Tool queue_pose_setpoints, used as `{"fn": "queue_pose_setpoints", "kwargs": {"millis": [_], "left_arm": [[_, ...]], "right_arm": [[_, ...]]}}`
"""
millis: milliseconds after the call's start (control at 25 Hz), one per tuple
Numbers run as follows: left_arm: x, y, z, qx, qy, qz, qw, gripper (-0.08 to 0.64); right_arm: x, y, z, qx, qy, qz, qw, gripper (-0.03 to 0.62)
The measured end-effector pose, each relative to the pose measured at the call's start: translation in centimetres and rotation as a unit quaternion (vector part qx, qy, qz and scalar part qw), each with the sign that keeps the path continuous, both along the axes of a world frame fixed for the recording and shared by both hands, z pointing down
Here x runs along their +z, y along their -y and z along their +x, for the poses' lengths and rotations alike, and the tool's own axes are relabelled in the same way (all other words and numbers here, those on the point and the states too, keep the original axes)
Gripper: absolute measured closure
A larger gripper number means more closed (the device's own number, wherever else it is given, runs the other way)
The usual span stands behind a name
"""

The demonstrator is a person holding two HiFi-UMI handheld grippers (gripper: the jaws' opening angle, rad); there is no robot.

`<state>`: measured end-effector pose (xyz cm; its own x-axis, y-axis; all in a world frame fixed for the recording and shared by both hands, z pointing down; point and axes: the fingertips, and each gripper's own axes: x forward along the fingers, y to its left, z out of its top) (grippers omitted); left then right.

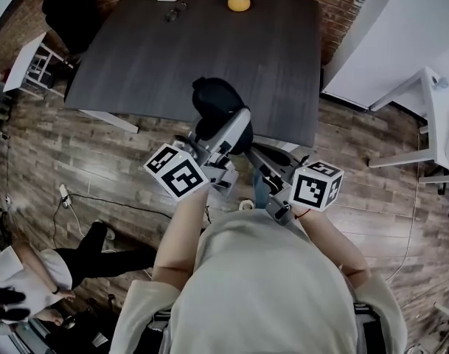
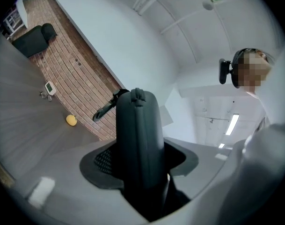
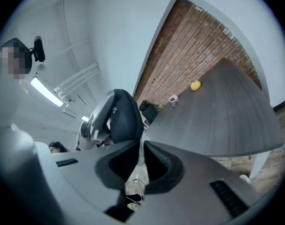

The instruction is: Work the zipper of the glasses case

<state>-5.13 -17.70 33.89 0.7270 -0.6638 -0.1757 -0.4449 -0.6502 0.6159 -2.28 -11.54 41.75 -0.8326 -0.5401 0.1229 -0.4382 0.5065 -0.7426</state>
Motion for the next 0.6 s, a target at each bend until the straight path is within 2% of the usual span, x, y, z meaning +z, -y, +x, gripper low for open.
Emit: {"fn": "queue_pose_setpoints", "kwargs": {"millis": [160, 360, 480, 600], "left_arm": [[1.1, 1.6, 0.5, 0.005, -0.004, -0.012, 0.9999, 0.31], [3.4, 4.1, 1.2, 0.021, -0.007, -0.039, 0.999, 0.31], [5.7, 6.1, 2.3, 0.03, 0.016, -0.055, 0.9979, 0.307], [8.5, 8.6, 3.4, 0.037, 0.04, -0.078, 0.9955, 0.305]], "right_arm": [[0.8, 0.8, -0.4, 0.02, -0.003, -0.009, 1.0, 0.561], [2.7, 3.1, 0.5, 0.043, -0.053, -0.001, 0.998, 0.56], [4.3, 4.6, 1.9, 0.055, -0.137, 0.047, 0.988, 0.552], [6.0, 5.9, 3.9, 0.065, -0.242, 0.103, 0.962, 0.519]]}}
